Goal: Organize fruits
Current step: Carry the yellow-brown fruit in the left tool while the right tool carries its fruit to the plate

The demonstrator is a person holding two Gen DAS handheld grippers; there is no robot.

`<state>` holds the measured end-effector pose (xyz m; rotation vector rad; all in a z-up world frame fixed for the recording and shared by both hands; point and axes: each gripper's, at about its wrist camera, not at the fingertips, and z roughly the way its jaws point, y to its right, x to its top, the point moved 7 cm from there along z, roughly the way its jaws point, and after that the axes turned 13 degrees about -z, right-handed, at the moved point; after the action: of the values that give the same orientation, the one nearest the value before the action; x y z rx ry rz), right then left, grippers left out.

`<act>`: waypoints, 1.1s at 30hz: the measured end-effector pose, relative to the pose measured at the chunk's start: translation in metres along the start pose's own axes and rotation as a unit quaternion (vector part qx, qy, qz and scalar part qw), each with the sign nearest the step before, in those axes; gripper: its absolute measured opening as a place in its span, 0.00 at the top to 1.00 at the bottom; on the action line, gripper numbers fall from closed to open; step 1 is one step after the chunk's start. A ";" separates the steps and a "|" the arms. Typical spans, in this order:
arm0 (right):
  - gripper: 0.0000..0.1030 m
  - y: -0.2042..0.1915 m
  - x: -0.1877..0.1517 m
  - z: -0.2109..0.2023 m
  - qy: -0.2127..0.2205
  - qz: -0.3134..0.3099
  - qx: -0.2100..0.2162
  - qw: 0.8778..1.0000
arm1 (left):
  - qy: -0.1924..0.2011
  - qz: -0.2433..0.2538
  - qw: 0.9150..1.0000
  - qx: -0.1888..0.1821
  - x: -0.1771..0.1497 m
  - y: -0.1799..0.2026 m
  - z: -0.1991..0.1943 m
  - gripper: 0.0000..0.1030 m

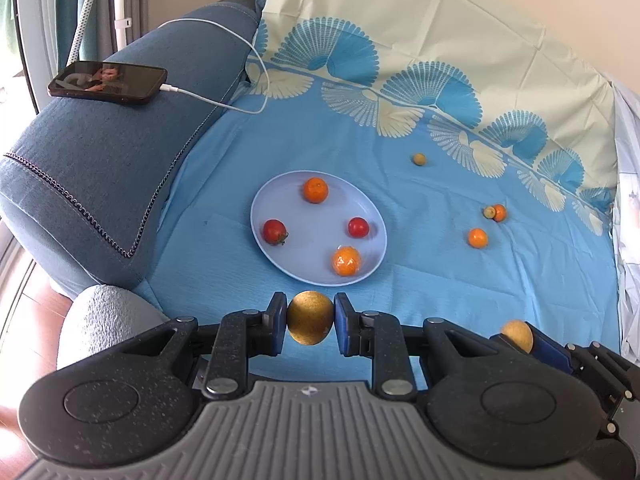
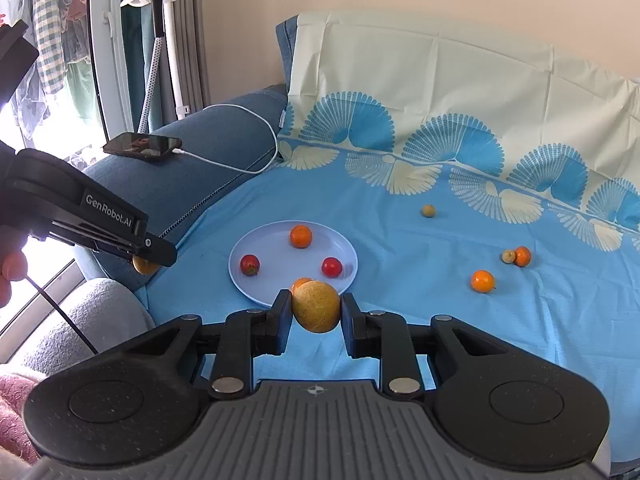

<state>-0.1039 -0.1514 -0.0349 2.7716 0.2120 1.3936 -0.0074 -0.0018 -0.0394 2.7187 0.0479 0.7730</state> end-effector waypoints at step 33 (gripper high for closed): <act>0.74 -0.002 0.025 0.105 -0.043 -0.011 0.023 0.999 | -0.007 -0.043 0.999 0.029 0.074 -0.016 0.082 0.73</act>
<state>-0.0052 -0.1431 -0.0784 2.8502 0.2757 1.2764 0.0992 -0.0019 -0.0728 2.7552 0.1850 0.7390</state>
